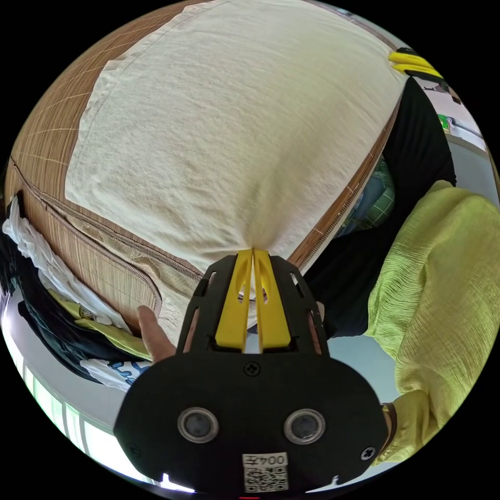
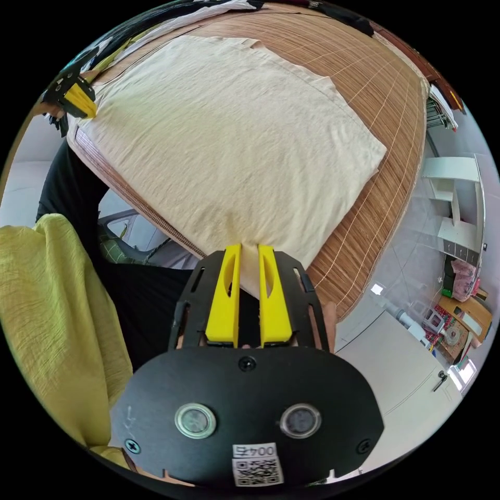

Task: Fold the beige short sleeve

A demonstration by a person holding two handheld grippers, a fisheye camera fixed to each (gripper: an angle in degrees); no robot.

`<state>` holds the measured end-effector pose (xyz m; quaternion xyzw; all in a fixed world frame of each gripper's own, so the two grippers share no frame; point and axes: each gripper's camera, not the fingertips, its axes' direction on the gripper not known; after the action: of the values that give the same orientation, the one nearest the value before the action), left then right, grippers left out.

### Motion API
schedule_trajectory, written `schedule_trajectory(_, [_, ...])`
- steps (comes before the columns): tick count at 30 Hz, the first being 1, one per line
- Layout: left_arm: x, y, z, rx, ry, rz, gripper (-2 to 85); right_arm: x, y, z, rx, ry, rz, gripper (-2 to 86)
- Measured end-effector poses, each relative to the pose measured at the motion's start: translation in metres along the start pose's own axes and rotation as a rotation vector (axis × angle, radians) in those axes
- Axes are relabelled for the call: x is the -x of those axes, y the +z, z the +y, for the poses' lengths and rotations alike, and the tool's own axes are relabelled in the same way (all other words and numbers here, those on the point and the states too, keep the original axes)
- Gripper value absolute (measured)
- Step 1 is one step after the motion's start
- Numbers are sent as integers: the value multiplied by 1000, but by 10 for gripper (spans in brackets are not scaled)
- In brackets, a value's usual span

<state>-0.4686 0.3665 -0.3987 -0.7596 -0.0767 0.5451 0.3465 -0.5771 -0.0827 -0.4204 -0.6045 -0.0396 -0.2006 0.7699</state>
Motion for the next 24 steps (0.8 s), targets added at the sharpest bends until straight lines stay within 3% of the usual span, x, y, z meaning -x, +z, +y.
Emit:
schedule_trajectory(7, [-2, 5, 35, -54, -47, 10, 8, 1, 7, 23, 20, 27, 39, 68])
schedule_trajectory(11, [-17, 4, 88, -230, -139, -69, 24, -2, 1, 56, -43, 61, 69, 135])
schedule_trajectory(13, [-21, 1, 116, -326, -193, -51, 40, -5, -4, 73, -93, 87, 43, 142])
schedule_trajectory(15, [-23, -1, 145, -391, -250, -22, 125, -9, -3, 88, -109, 103, 6, 144])
schedule_trajectory(24, [-59, 37, 186, -419, -241, -108, 162, -34, 7, 153, -201, 219, -1, 137])
